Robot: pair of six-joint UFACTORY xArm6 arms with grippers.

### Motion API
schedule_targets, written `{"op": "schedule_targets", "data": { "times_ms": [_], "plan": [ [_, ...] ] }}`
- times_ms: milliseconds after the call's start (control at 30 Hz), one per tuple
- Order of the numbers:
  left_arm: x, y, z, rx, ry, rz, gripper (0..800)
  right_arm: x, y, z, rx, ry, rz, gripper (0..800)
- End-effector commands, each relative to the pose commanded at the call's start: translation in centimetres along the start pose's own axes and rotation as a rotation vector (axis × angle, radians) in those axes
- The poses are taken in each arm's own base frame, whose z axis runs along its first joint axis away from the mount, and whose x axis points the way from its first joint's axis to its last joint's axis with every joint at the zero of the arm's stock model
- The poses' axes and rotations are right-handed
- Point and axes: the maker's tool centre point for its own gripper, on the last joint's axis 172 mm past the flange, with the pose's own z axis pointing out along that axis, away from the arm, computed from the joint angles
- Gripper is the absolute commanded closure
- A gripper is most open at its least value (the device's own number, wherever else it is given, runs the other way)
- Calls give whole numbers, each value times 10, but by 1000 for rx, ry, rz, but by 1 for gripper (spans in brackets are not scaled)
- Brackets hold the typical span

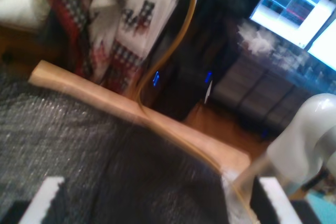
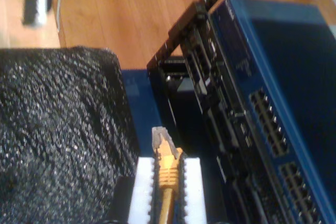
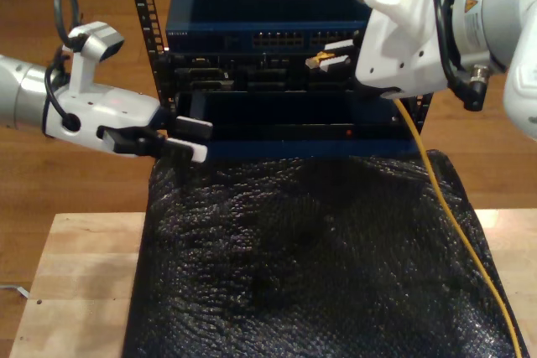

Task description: Grab the cable and plug it in

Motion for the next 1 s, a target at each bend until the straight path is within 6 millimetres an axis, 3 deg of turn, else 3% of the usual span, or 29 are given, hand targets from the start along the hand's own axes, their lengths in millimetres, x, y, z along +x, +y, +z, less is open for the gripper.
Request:
{"op": "schedule_targets", "data": {
  "times_ms": [167,500,767,1000],
  "plan": [
    [-17,-2,-27,92,-193,51,2,-20,-4,9,38,-30,34,800],
    [-96,1,-86,172,-583,96,2,-28,-7,11,63,-44,78,800],
    [-141,7,-126,136,-685,193,2,-32,-6,12,65,-49,84,800],
    [-183,18,-152,103,-651,307,0,-36,-8,17,75,-56,89,800]
  ]
}}
